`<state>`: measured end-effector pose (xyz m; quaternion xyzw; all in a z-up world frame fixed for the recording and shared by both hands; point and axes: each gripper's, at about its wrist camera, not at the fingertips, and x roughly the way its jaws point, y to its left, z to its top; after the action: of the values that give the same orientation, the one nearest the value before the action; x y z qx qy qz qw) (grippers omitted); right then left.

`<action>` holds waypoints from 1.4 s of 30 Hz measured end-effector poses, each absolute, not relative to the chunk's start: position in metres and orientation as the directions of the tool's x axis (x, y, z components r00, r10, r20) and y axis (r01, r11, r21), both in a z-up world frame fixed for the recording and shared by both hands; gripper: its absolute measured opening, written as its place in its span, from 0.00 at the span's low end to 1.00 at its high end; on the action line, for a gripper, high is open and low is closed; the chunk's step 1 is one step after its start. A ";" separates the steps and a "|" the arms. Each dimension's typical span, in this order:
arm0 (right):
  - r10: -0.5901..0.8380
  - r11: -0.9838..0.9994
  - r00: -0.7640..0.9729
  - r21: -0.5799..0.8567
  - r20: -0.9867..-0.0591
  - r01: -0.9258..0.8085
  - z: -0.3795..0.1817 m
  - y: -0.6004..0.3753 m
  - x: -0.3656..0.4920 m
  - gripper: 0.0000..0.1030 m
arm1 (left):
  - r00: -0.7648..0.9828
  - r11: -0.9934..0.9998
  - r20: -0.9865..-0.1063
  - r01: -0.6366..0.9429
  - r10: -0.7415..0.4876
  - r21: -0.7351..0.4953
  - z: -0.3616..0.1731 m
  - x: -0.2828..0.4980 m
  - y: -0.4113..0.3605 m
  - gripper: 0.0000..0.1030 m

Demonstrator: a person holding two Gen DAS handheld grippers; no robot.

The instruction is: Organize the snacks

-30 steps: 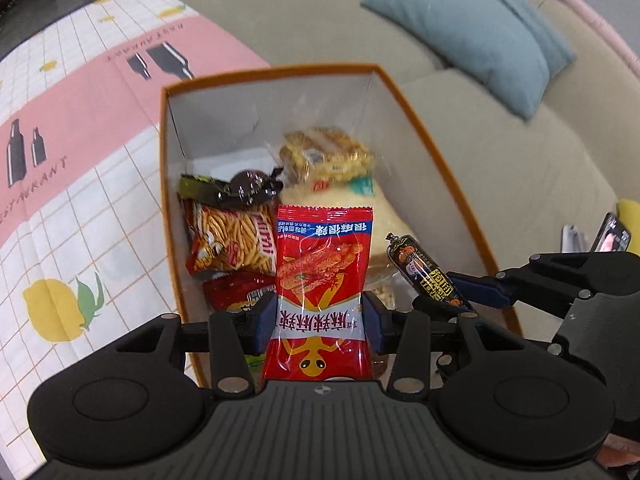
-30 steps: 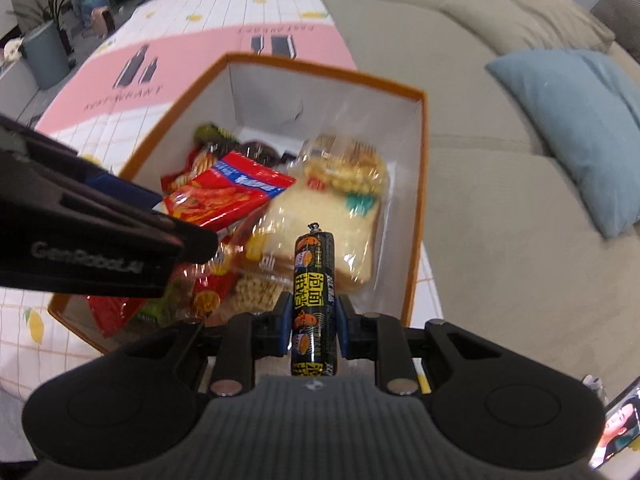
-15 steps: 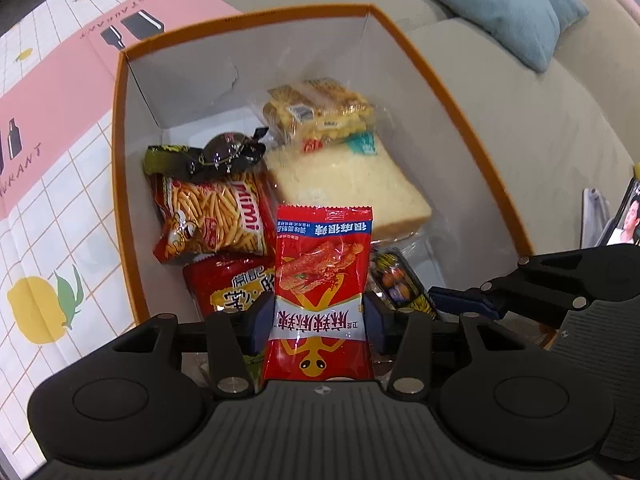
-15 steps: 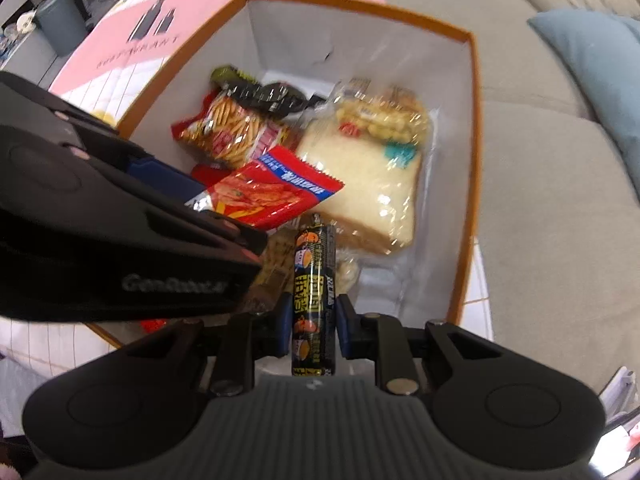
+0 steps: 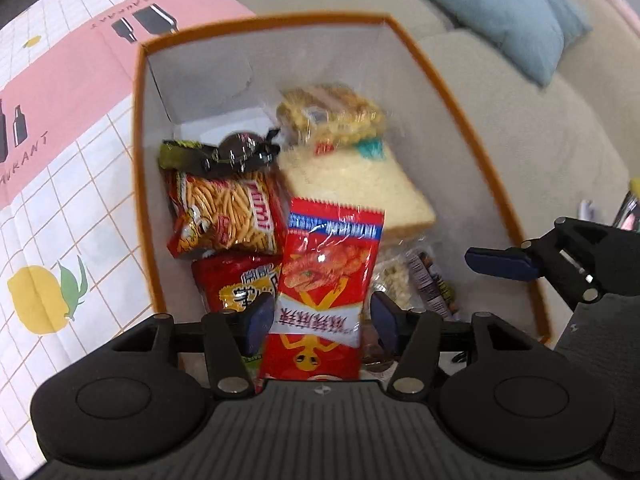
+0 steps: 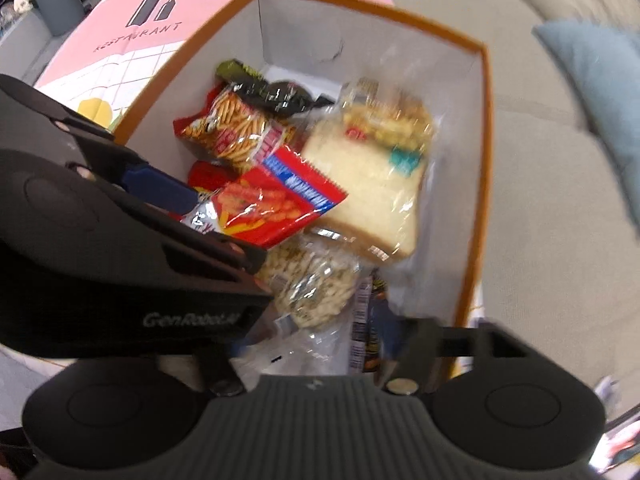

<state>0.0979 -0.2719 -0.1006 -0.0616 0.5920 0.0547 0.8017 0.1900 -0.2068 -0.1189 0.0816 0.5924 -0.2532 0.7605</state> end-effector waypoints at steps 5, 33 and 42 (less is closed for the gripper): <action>-0.011 0.982 0.347 -0.075 -0.938 -0.172 -0.080 -0.267 0.093 0.71 | 0.242 0.856 -0.909 0.481 -0.339 -0.191 -0.089 0.185 -0.191 0.65; -0.003 1.000 0.885 -0.018 -0.465 -0.007 0.063 -0.195 -0.034 0.75 | 0.872 0.926 -0.466 0.288 -0.149 0.243 0.063 0.048 -0.082 0.79; 0.005 1.000 0.915 0.017 -0.402 0.003 0.053 -0.173 -0.078 0.76 | 0.852 0.927 -0.504 0.293 -0.143 0.233 0.037 0.028 -0.068 0.84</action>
<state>-0.0782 -0.1731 0.0533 0.0088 0.2056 0.0005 0.9786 0.0276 -0.0683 0.0372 0.1522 0.2467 -0.1145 0.9502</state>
